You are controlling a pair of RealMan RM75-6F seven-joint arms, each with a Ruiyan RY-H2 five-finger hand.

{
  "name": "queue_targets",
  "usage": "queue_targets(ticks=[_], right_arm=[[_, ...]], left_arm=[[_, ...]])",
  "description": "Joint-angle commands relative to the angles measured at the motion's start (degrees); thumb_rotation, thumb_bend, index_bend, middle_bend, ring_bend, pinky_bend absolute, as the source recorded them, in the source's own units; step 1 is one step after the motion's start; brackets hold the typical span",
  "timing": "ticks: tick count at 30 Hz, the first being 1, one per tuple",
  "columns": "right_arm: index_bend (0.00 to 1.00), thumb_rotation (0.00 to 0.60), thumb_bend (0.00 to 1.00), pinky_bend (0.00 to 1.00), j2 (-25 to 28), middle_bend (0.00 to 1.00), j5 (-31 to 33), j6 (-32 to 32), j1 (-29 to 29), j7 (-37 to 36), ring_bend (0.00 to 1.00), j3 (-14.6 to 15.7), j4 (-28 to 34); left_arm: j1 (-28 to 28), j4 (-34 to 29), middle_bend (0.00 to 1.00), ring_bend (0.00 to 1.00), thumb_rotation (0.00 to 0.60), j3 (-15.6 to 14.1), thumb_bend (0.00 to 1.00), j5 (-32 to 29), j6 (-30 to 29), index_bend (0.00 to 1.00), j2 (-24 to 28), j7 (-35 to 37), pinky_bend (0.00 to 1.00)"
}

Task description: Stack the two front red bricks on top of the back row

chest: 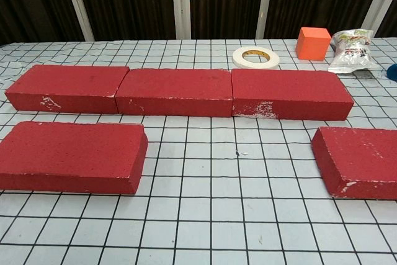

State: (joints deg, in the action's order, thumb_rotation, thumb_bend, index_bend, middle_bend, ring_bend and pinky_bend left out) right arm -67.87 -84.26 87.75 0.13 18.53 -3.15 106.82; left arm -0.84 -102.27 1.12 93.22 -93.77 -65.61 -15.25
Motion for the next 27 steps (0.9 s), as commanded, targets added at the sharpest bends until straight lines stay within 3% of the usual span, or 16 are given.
queue_targets(ticks=[1, 15, 22, 27], right_arm=[[0.03, 0.6, 0.18, 0.0, -0.06, 0.0, 0.51, -0.38, 0.14, 0.19, 0.0, -0.03, 0.16], [0.03, 0.6, 0.18, 0.0, 1.13, 0.0, 0.5, -2.61, 0.6, 0.0, 0.0, 1.37, 1.23], [0.02, 0.6, 0.18, 0.0, 2.19, 0.0, 2.48, -7.32, 2.64, 1.0, 0.0, 1.74, 2.2], [0.01, 0.6, 0.18, 0.0, 3.49, 0.0, 7.54, -12.82, 5.86, 3.51, 0.0, 0.29, 3.35]], left_arm=[[-0.06, -0.11, 0.02, 0.0, 0.6, -0.16, 0.0, 0.11, 0.04, 0.06, 0.17, 0.15, 0.05], [0.11, -0.41, 0.02, 0.0, 0.6, -0.29, 0.0, 0.1, 0.71, 0.06, 0.12, -0.42, 0.05], [-0.14, -0.67, 0.02, 0.0, 0.6, -0.94, 0.0, 1.25, 0.36, 0.06, 0.58, 0.4, 0.05], [0.02, -0.53, 0.02, 0.0, 0.6, -0.08, 0.0, -0.33, 0.56, 0.06, 0.37, -0.05, 0.05]])
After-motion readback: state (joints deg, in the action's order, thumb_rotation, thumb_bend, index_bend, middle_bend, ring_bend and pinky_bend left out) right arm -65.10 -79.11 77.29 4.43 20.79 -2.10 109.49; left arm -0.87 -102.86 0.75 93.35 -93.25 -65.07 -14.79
